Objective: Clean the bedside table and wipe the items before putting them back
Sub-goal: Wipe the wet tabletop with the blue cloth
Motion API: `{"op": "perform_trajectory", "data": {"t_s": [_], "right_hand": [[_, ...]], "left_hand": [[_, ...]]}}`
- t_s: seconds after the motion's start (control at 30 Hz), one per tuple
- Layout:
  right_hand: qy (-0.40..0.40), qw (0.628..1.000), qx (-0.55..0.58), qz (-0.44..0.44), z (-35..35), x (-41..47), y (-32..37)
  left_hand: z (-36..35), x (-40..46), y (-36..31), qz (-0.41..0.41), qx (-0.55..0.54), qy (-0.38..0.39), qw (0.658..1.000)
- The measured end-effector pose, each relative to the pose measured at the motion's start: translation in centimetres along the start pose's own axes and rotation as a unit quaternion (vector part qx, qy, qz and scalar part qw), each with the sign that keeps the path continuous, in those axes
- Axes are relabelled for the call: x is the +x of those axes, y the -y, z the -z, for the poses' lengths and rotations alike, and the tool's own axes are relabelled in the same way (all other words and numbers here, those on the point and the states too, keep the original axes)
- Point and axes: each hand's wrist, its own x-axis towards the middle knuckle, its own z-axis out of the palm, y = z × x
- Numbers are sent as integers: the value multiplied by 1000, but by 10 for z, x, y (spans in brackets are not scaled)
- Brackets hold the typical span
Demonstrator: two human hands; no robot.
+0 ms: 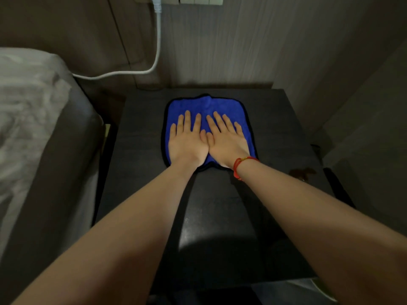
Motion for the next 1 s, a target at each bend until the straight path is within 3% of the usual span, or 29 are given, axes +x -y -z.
{"op": "perform_trajectory", "data": {"t_s": [0.67,1.0], "right_hand": [[5,1000,-19,-13,-14,-198,12],[-7,1000,-27,-9,-17,-225,10]], "left_hand": [[-4,-193,-16,-25,-14,6,1000],[-8,-218,-19,-29,-10,3,1000]]}}
